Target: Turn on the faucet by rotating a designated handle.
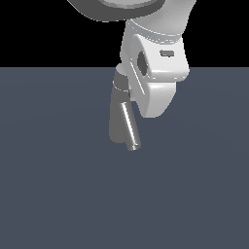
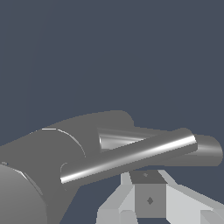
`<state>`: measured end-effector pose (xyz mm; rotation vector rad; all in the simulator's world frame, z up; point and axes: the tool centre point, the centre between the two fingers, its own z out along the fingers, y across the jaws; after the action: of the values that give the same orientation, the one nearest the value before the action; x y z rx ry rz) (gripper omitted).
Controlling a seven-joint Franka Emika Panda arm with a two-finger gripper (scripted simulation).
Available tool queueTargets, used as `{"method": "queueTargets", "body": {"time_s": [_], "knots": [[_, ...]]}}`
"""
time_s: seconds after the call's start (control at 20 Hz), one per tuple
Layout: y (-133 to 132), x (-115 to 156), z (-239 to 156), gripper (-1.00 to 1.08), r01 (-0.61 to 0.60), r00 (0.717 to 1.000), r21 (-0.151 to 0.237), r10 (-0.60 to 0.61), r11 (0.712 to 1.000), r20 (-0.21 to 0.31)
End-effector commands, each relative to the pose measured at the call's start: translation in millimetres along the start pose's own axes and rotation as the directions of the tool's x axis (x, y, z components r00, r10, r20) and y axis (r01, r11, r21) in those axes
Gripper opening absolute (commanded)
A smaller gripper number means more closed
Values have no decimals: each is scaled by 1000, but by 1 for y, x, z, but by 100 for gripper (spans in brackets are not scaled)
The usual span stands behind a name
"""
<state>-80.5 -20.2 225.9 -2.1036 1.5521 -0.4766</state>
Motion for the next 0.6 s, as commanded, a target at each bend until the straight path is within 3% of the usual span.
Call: {"method": "queueTargets", "body": {"time_s": [0.0, 0.55], "knots": [[-2, 13, -1, -100, -15, 1000, 0, 15, 1000, -12], [-15, 43, -2, -100, -28, 999, -3, 28, 1000, -22]]}}
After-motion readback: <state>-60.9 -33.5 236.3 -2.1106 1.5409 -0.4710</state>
